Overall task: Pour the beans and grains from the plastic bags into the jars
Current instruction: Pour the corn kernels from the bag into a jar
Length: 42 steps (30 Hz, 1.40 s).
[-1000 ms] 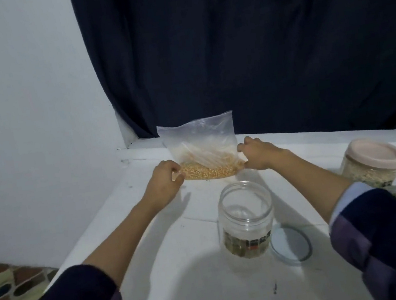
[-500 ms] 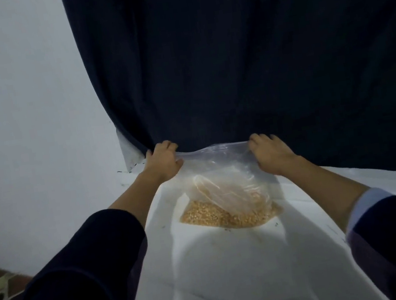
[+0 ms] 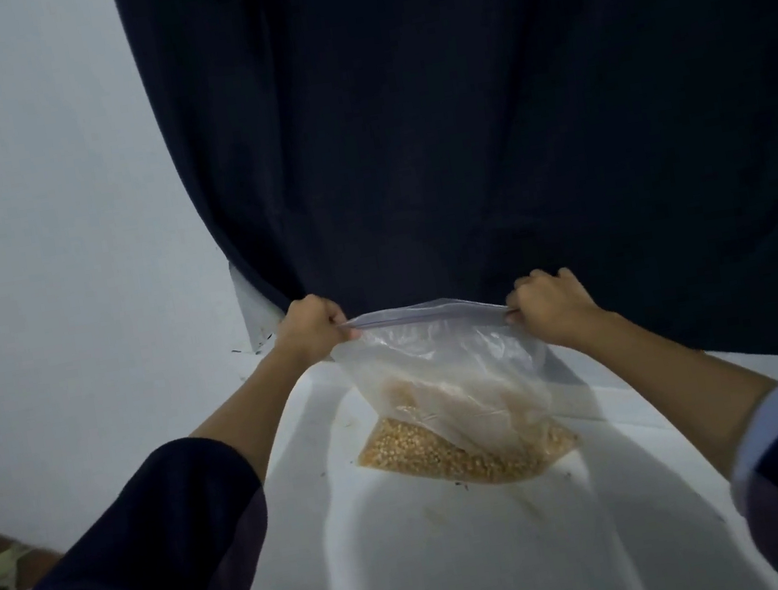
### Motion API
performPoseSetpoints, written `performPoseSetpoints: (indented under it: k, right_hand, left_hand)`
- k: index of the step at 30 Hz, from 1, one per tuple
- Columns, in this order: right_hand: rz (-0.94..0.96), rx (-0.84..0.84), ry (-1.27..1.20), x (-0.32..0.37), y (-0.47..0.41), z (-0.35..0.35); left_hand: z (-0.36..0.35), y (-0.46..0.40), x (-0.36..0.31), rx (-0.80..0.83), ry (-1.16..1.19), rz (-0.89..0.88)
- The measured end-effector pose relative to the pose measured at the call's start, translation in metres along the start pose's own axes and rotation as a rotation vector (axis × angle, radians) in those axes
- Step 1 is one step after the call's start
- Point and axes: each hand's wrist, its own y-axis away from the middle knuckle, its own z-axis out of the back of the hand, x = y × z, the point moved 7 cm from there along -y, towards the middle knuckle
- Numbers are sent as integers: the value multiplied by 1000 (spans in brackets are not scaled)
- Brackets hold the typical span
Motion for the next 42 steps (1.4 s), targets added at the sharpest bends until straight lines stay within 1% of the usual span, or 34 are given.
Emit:
performPoseSetpoints:
  k: [3,6,9,11,14,16,18,20,21,24,25,26,28,30,33,36,37,39,40,41,42]
  right_hand:
    - [1,18,-76,-8,19,39]
    - [17,-21,-27,-13,42,83]
    - [31,-46,25,-10,67,116]
    - [37,-68,27,-8,82,132]
    - [22,-117,-39,0,99,153]
    - [25,-134,-90,12,105,165]
    - [65,-109,-110,27,111,172]
    - [126,-39,-113,46,120,167]
    - [154,-2,-115,57,124,161]
    - [240,58,-129,90,135,136]
    - [262,58,-133,98,139,129]
    - [276,51,-136,104,142,127]
    - [283,46,-148,109,148,128]
    - [288,47,-152,110,151,132]
    - [303,27,-137,115,155,134]
    - [309,-2,-74,120,157,132]
    - [320,-26,-47,120,158,133]
    - [343,-166,-39,124,166,145]
    - [330,-250,-152,124,172,154]
    - [296,-279,-349,125,180,161]
    - [254,-232,-580,126,184,159]
  left_hand:
    - [26,20,-11,-22,0,-62]
    - [60,44,-34,-46,13,-133]
    - [94,74,-55,-13,57,-188]
    - [117,98,-64,5,121,-225]
    - [149,136,-75,15,217,-280]
    - [168,159,-74,12,232,-288]
    - [179,179,-68,46,221,-284]
    - [181,197,-55,147,188,-265]
    - [177,206,-47,228,158,-242]
    - [150,232,-21,550,13,-124]
    - [140,240,-15,634,-22,-94]
    - [134,244,-12,688,-45,-80]
    - [128,246,-14,739,-70,-70]
    - [126,240,-25,725,-82,-73]
    - [108,223,-53,647,-125,-113]
    - [77,219,-77,668,-220,-178]
    - [70,218,-81,671,-233,-193]
    - [64,216,-83,654,-197,-188]
    - [64,214,-81,636,-148,-172]
    - [65,214,-79,611,-87,-158]
    - [68,213,-78,574,-16,-142]
